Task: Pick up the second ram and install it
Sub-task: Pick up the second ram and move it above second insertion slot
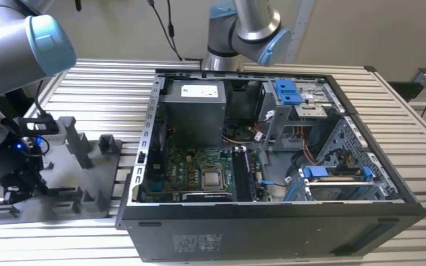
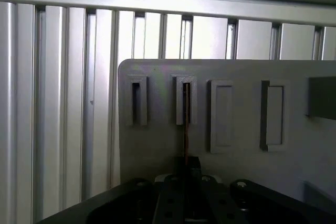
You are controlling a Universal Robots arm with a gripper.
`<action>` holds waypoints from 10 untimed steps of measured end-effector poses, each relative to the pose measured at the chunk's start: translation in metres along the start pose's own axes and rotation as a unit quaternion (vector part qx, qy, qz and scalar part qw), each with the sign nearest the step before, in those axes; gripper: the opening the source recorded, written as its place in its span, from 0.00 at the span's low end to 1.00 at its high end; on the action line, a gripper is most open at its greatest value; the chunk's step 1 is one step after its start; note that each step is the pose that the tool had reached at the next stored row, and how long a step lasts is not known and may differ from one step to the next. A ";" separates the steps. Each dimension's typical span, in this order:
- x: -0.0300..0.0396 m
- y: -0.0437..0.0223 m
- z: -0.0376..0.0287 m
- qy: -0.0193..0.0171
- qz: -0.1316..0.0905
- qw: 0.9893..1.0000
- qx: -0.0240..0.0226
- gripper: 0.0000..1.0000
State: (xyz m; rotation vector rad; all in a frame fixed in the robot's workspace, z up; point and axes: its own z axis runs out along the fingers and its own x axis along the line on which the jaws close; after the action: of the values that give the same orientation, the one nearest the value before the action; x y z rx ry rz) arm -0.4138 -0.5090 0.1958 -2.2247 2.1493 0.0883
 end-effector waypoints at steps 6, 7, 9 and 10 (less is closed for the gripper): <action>-0.0011 0.0001 -0.0144 0.000 0.000 1.000 0.000 0.14; -0.0013 0.0001 -0.0174 0.000 0.000 1.000 0.000 0.14; -0.0018 0.0001 -0.0236 0.000 0.000 1.000 0.000 0.14; -0.0019 0.0001 -0.0264 0.000 0.000 1.000 0.000 0.14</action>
State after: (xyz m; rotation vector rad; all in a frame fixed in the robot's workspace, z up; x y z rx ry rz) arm -0.4137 -0.5090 0.2223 -2.2247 2.1491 0.0882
